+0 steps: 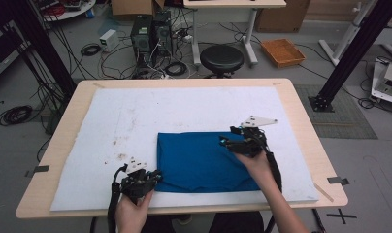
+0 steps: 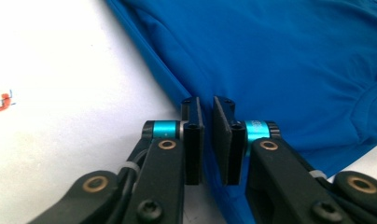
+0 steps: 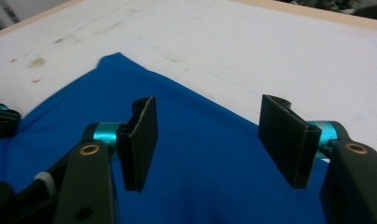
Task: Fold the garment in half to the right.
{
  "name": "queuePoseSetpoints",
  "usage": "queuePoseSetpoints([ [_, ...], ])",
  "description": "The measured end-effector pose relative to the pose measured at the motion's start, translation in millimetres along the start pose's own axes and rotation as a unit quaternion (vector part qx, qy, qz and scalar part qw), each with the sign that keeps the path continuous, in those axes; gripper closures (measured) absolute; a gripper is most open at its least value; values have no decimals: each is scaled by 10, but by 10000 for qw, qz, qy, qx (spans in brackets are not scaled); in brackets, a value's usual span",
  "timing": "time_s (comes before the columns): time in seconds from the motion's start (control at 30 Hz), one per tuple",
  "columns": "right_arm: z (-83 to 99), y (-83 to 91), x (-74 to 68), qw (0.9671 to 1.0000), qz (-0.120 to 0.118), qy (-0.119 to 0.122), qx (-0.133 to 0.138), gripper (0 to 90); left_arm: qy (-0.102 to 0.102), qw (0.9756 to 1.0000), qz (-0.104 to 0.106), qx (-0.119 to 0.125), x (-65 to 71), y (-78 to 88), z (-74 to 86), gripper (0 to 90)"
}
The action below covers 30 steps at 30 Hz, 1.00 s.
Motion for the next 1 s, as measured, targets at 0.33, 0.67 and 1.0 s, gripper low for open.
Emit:
queuePoseSetpoints([
  [0.33,-364,-701,-457,9977,-609,30,-303,484,15,10000,17,19,-15,2,5,840],
  [0.67,-570,-1473,-798,9949,-592,116,-805,619,74,10000,56,17,-39,11,12,839],
  [1.0,-622,-2020,-1032,9919,-336,237,-1198,694,72,10000,39,23,-35,9,14,839],
])
Point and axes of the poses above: each handheld gripper's, and its own axes: y roughly backward along the jaws, z roughly out of its underside, x roughly to its right, the point moved 1 cm from there along -y, roughly forward along the jaws, and after that the axes turned 2 degrees about -y, right-handed, at the moved point
